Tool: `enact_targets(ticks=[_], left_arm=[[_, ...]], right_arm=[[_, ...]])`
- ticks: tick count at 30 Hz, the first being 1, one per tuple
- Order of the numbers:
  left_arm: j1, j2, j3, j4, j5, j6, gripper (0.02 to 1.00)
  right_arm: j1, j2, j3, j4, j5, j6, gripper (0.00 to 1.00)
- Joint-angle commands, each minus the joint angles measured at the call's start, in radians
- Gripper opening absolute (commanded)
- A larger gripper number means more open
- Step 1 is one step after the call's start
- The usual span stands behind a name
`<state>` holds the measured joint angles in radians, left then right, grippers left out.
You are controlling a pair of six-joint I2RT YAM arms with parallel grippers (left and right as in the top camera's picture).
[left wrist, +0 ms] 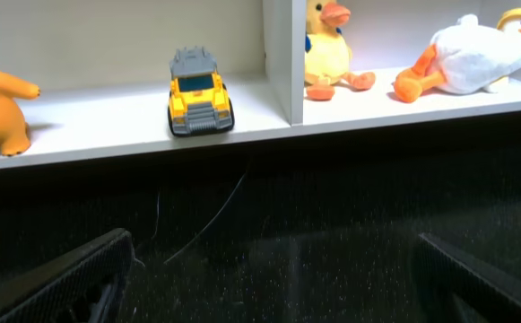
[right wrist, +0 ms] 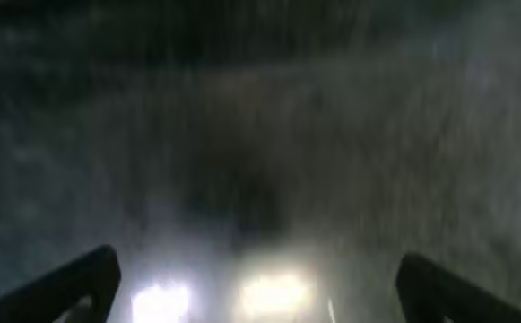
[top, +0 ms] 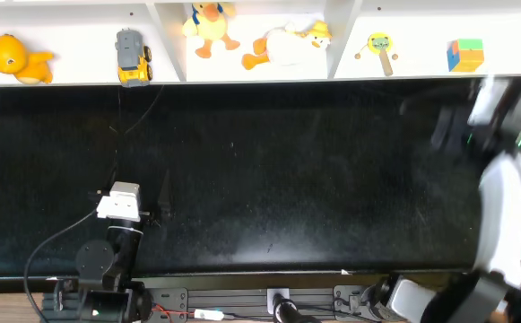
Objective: Store Toys
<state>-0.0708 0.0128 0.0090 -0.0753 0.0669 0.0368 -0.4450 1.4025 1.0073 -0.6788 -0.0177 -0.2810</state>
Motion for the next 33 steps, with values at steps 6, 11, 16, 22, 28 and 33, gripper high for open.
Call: enact_targets(ticks=[6, 11, 16, 22, 28, 33], left_arm=[[-0.005, -0.01, -0.001, -0.005, -0.009, 0.019, 0.998], [-0.005, -0.01, -0.001, -0.005, -0.009, 0.019, 0.998], [-0.005, -0.01, -0.001, -0.006, -0.009, 0.019, 0.998], [-0.005, -0.01, -0.001, -0.005, -0.009, 0.019, 0.998], [-0.005, -0.01, -0.001, -0.005, -0.009, 0.019, 0.998], [-0.005, -0.01, -0.001, -0.005, -0.009, 0.019, 0.998]], right_arm=[[0.267, -0.657, -0.671, 0.614, 0.021, 0.164, 0.996], [0.304, -0.968, -0.849, 0.626, -0.026, 0.267, 0.996], [0.316, -1.194, -0.982, 0.553, -0.037, 0.267, 0.996], [0.34, -1.273, -0.982, 0.558, -0.007, 0.267, 0.996], [0.341, -1.398, -0.985, 0.565, -0.005, 0.22, 0.993], [0.34, -1.4, -1.003, 0.605, -0.004, 0.222, 0.996]])
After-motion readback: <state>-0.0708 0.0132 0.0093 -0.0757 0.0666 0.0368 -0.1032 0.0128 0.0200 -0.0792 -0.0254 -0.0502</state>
